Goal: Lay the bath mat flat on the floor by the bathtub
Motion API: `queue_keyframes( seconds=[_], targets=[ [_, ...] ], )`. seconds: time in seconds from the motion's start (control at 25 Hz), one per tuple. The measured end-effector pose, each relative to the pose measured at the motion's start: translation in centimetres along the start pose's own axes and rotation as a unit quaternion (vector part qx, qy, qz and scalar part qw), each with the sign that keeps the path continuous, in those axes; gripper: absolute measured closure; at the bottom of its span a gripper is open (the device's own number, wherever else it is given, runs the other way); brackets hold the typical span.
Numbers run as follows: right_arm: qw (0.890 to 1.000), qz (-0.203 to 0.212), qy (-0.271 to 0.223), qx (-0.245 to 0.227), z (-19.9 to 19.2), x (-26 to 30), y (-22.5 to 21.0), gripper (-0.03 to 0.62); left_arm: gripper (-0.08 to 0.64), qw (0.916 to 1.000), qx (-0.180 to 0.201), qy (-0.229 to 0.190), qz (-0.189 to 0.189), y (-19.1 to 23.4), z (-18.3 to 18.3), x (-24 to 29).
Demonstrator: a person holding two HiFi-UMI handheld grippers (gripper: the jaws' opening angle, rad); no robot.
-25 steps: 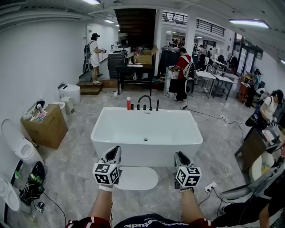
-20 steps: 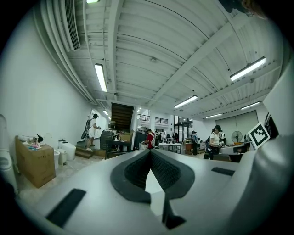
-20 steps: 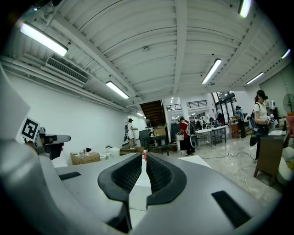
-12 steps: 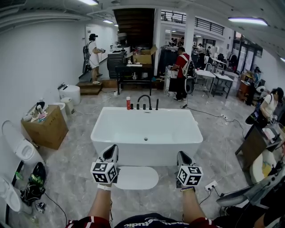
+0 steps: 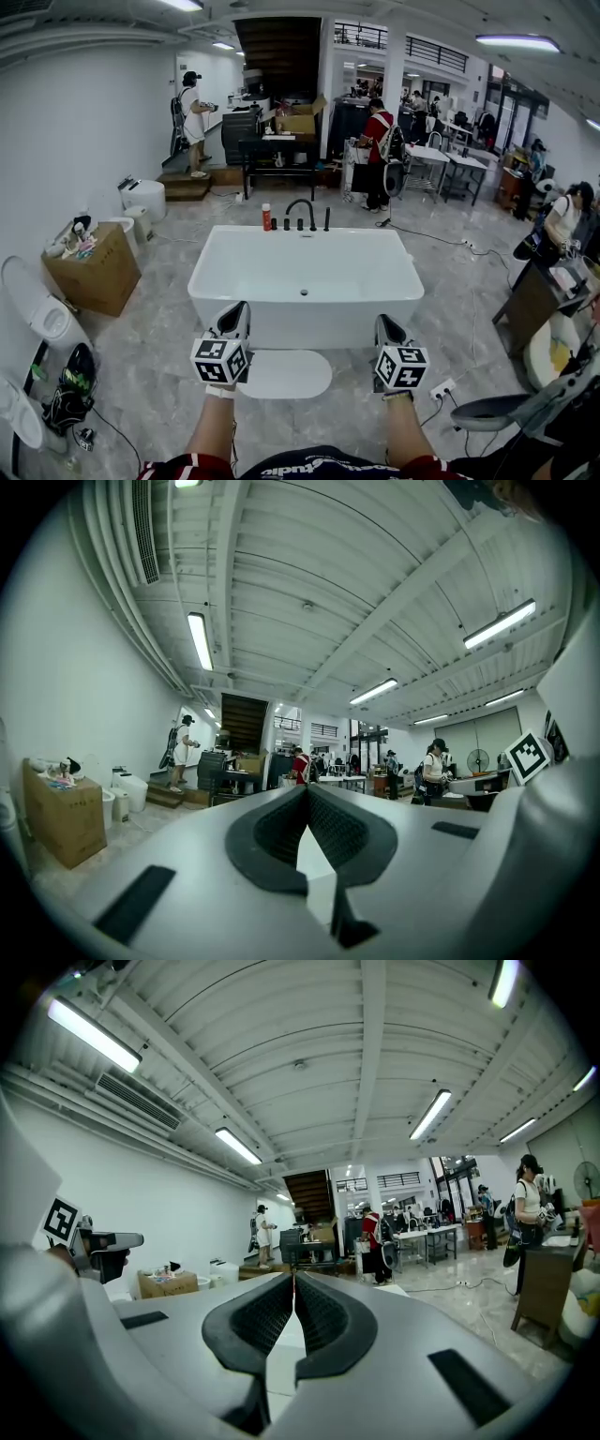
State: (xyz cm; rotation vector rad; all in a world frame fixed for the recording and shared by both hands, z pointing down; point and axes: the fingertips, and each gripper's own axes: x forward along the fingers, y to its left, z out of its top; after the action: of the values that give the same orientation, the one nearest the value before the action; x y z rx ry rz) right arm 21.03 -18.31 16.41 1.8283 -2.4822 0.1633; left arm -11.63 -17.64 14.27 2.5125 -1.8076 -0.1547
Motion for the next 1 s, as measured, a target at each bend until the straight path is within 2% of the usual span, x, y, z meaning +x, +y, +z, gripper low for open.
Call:
queue_keyframes(
  seconds=[1.0],
  targets=[
    [1.0,-0.009,0.001,-0.007,-0.41,-0.08,-0.1,0.566,0.543,1.0,0.0,-0.001,-0.006,-0.09,-0.61,0.52]
  ],
)
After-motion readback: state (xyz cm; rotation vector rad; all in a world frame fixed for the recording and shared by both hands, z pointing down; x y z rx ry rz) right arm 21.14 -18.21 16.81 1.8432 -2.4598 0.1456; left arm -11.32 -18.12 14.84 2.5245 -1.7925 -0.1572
